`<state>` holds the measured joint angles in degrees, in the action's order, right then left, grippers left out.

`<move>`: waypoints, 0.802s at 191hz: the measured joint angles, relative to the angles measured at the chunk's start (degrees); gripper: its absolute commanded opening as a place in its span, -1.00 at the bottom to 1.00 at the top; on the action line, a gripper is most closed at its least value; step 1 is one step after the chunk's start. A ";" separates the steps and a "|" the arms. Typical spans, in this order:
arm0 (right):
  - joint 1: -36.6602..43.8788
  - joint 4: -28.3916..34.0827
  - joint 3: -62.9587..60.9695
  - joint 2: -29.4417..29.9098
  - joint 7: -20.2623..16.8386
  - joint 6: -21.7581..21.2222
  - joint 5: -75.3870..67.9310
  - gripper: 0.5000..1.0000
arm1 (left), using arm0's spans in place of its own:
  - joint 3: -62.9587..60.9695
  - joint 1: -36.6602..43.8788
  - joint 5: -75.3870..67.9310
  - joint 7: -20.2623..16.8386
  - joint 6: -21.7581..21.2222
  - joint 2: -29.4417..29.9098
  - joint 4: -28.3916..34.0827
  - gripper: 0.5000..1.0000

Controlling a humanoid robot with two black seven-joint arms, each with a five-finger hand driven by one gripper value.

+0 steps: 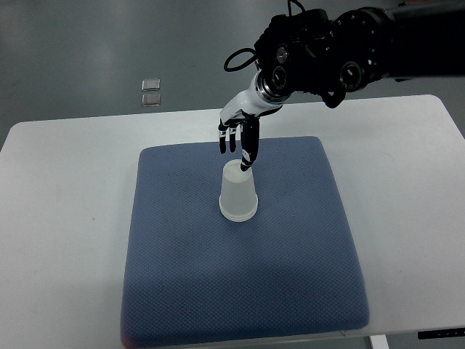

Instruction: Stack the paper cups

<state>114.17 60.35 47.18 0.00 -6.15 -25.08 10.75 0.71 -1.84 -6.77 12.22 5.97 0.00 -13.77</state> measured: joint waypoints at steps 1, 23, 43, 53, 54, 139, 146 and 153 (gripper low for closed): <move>0.02 -0.09 -0.05 0.00 0.00 0.00 -0.02 0.19 | 0.00 0.00 0.00 0.00 0.00 0.00 0.00 1.00; 0.34 -4.02 -1.66 0.00 0.20 0.01 -1.42 0.23 | 0.00 0.00 0.00 0.00 0.00 0.00 0.05 1.00; -1.26 -9.68 -5.42 -0.90 0.34 -0.06 -4.88 0.29 | 0.00 0.00 0.00 0.00 0.00 0.00 0.06 1.00; -3.39 -12.41 -8.12 -2.30 0.38 -0.05 -6.34 0.31 | 0.00 0.00 0.00 0.00 0.00 0.00 0.06 1.00; -3.60 -12.63 -8.39 -2.44 0.38 -0.04 -6.45 0.31 | 0.00 0.00 0.00 0.00 0.00 0.00 0.06 1.00; -30.13 -25.43 -46.61 -11.71 0.71 5.19 -15.59 0.60 | -0.09 0.00 0.00 0.00 0.00 0.00 -0.03 1.00; -32.21 -26.19 -49.50 -11.75 0.71 5.22 -15.97 0.60 | -0.08 0.00 0.00 0.00 0.00 0.00 -0.01 1.00; -34.18 -26.83 -52.32 -11.76 0.71 5.27 -16.17 0.65 | -0.05 0.00 0.00 0.00 0.00 0.00 0.01 1.00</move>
<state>80.00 33.52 -5.14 -11.76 -5.44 -19.81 -5.42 0.65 -1.85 -6.77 12.22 5.97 0.00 -13.76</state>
